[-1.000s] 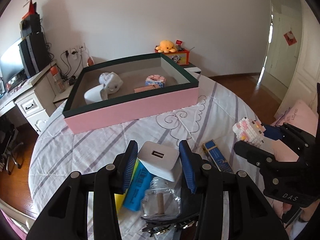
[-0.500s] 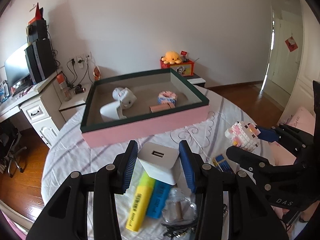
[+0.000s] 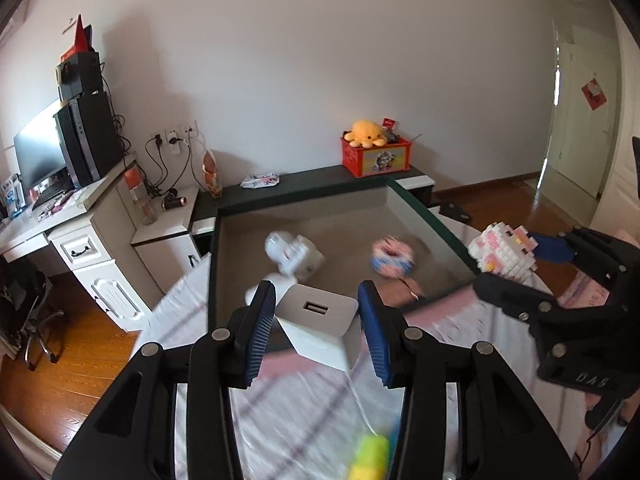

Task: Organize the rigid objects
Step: 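Carry the charger and block figure into the pink box and open both tools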

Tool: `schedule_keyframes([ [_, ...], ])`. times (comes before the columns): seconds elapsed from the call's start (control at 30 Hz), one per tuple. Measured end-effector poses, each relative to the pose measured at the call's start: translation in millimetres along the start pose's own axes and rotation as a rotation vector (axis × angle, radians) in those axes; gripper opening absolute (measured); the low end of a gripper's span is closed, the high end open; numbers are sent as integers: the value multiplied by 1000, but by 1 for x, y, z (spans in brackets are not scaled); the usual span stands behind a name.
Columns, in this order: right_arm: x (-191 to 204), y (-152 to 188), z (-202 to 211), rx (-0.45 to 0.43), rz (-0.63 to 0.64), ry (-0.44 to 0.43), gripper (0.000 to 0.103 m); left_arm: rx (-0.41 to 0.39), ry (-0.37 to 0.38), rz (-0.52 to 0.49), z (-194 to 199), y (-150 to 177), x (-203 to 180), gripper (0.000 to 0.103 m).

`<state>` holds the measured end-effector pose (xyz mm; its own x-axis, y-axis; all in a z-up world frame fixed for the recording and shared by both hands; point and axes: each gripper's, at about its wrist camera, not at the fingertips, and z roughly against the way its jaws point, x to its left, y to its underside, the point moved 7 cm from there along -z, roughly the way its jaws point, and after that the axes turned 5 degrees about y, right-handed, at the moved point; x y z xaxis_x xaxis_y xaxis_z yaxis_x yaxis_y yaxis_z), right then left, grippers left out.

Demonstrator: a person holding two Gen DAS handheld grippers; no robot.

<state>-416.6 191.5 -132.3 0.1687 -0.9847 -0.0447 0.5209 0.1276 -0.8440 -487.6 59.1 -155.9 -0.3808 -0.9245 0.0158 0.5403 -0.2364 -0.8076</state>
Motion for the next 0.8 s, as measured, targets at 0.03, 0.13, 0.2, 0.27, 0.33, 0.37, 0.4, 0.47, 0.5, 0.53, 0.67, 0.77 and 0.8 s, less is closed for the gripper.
schedule_keyframes([
  [0.03,-1,-6,-7,1,4,1,60,5,3,4,-7,-5,6,44],
  [0.13,-4,-18,-28,13,18,9,60,22,-11,7,-27,-17,23,44],
  [0.2,-5,-26,-47,32,24,6,60,28,-18,18,-41,-26,35,44],
  [0.27,-6,-32,-65,51,33,9,60,34,-21,31,-53,-31,45,44],
  [0.33,-7,-35,-81,73,25,-13,60,46,-29,44,-68,-35,55,44],
  [0.37,-7,-36,-92,87,27,-13,60,55,-30,48,-75,-35,58,44],
  [0.4,-6,-36,-99,97,33,-10,60,65,-35,53,-82,-35,63,44],
  [0.47,-5,-35,-116,130,34,-22,60,79,-43,62,-97,-33,70,44],
  [0.5,-3,-35,-122,140,38,-23,60,73,-43,65,-100,-34,72,44],
  [0.53,-2,-34,-128,153,46,-23,60,77,-44,68,-103,-34,74,44],
  [0.67,4,-24,-154,220,61,-44,60,117,-38,61,-119,-27,75,44],
  [0.77,4,-17,-163,248,61,-48,60,114,-45,56,-123,-23,73,44],
  [0.8,4,-15,-164,254,63,-46,60,117,-47,62,-124,-22,74,44],
])
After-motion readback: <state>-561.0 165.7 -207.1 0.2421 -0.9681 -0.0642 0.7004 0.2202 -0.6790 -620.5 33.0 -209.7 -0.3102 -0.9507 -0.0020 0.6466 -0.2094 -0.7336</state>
